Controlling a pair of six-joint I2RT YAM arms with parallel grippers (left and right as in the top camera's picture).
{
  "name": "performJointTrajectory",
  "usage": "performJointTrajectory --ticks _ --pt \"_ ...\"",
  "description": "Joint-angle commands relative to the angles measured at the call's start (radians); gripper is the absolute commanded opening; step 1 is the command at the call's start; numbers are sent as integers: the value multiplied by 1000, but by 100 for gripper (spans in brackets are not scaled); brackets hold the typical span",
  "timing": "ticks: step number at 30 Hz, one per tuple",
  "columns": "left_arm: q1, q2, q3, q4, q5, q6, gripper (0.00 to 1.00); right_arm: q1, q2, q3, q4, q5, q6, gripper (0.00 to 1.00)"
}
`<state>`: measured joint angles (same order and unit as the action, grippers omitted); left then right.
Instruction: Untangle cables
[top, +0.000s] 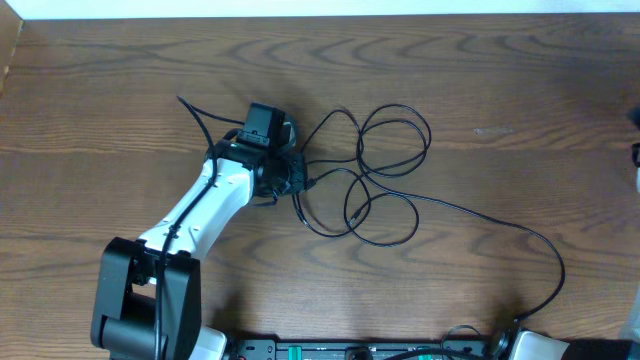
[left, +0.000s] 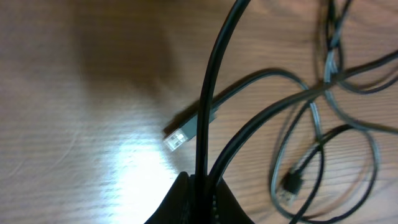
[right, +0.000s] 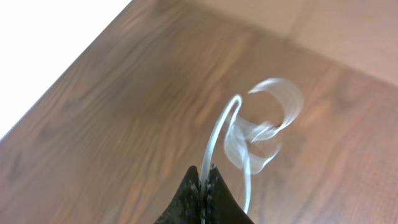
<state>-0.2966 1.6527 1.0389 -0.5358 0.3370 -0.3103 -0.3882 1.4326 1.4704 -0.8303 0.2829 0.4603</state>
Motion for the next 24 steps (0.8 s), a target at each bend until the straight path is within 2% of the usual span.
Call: performJointTrajectory --ticks 1,4,8,13,14,19,24 --pt "-31 -23 0 -14 35 26 8 9 52 1 -69 -235 -160 1" --pt "-43 -23 -1 -51 6 25 8 8 146 0 -132 -132 -162 1" --pt "-43 -23 -1 -79 6 25 8 -28 262 0 -59 -124 -162 1" --pt "-43 -23 -1 -84 5 26 8 -168 262 0 79 -157 -198 1" --pt "-43 -23 -1 -84 5 25 8 -240 262 0 123 -142 -193 1" --pt "-43 -23 -1 -85 5 25 8 -427 262 4 289 -145 -140 1" --pt "-43 -23 -1 -84 5 25 8 -441 270 3 331 -270 -155 1"
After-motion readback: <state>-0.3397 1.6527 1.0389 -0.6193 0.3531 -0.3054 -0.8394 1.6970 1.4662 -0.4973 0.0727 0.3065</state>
